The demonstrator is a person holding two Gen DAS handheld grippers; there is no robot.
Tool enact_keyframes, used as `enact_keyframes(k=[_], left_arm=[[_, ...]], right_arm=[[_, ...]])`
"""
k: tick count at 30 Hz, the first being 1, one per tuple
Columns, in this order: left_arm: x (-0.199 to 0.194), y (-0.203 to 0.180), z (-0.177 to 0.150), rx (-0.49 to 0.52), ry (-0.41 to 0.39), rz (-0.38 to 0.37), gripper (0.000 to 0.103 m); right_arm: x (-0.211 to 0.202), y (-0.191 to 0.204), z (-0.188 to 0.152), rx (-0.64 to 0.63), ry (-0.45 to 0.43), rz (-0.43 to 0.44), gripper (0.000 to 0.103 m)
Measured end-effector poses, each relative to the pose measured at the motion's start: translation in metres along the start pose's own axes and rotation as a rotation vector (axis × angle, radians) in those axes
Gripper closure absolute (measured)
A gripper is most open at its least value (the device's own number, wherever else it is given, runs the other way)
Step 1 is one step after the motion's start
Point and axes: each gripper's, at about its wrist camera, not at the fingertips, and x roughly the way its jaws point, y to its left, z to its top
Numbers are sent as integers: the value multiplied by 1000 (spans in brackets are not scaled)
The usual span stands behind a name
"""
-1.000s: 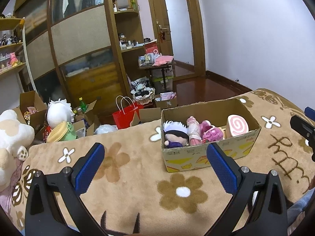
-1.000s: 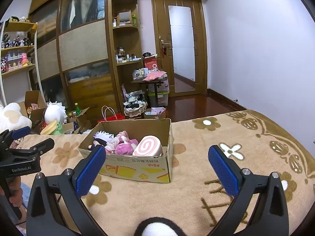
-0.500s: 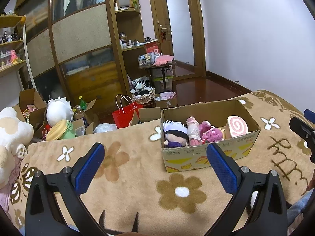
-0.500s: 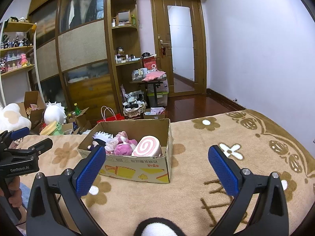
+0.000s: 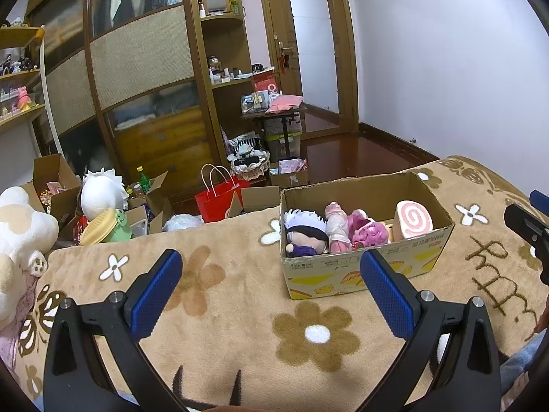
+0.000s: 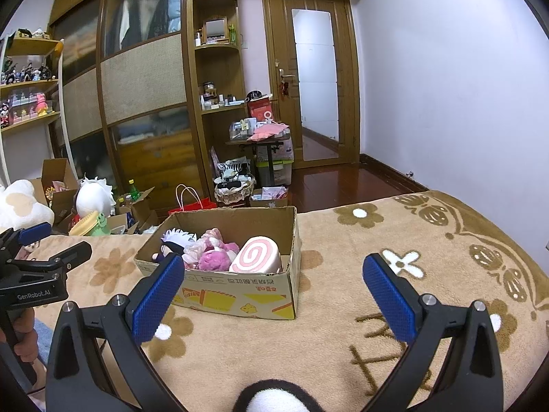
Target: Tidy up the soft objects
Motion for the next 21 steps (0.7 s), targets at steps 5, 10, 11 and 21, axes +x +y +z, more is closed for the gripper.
enact_keyframes(k=[5,10,11,21], left_arm=[[1,0,0,1,2,3,1],[2,1,-2,2,5,-1,1],[2,0,-2,2,7,-1,1],[2,1,-6,0,10,-11,1]], right_arm=[[0,0,0,1,-2,1,0],[1,1,-1,2,3,-4,0],[1,1,-1,1,3,-5,0],[1,1,-2,2,5,-4,0]])
